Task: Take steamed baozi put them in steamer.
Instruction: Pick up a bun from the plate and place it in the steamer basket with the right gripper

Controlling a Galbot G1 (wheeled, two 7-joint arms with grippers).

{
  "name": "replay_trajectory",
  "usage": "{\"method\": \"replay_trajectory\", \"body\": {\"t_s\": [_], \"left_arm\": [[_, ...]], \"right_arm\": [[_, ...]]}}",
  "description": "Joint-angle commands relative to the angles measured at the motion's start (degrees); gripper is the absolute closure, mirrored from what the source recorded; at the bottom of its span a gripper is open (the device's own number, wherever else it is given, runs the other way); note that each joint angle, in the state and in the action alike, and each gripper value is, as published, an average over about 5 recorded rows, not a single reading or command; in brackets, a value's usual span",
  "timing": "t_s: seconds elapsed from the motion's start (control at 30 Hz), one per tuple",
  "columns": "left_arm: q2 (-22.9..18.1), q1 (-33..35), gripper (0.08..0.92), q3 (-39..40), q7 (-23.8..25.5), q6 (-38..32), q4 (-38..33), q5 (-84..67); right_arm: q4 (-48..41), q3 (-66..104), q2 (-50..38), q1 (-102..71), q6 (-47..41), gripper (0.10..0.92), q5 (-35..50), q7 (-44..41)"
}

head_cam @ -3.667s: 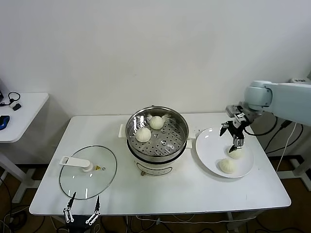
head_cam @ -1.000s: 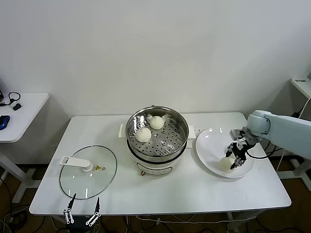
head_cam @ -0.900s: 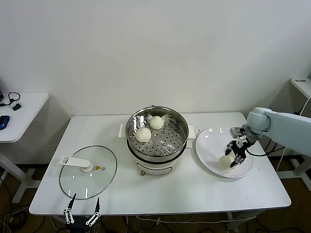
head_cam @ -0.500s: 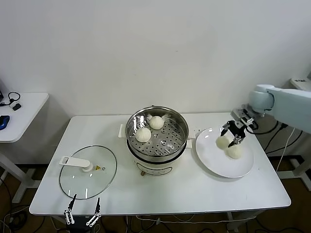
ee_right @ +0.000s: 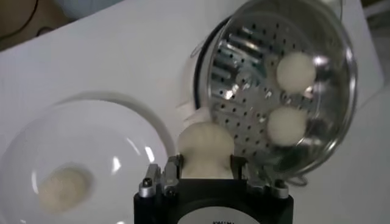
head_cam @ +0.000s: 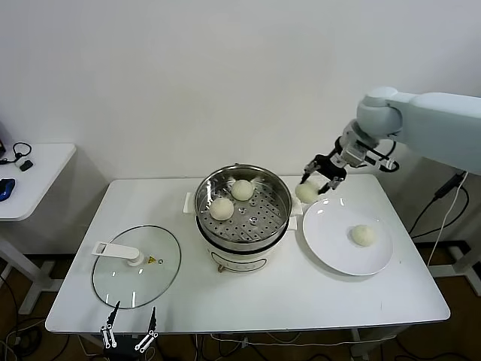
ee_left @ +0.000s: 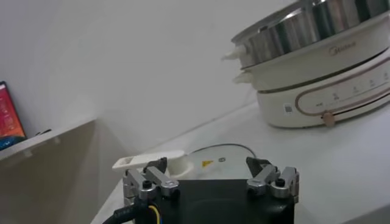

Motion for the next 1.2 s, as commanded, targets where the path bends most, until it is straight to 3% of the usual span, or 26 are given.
{"method": "replay_trajectory", "body": {"t_s": [0.03, 0.5, 1.2], "left_arm": [[-0.6, 0.1, 0.177, 0.1, 0.0, 0.0, -0.2, 0.0], [-0.6, 0.1, 0.177, -0.2, 0.0, 0.1, -0.8, -0.1], [-0.5, -0.5, 0.177, -0.5, 0.1, 0.1, -0.3, -1.0]], "right_arm": [[0.7, 5.0, 8.3, 0.5, 12.5, 0.493, -7.6, 4.5], [-2.2, 4.9, 20.3, -5.5, 10.9, 0.507, -7.7, 4.2], [-6.4, 3.3, 23.4, -12.3, 9.8, 0.502, -11.2, 3.0]]}}
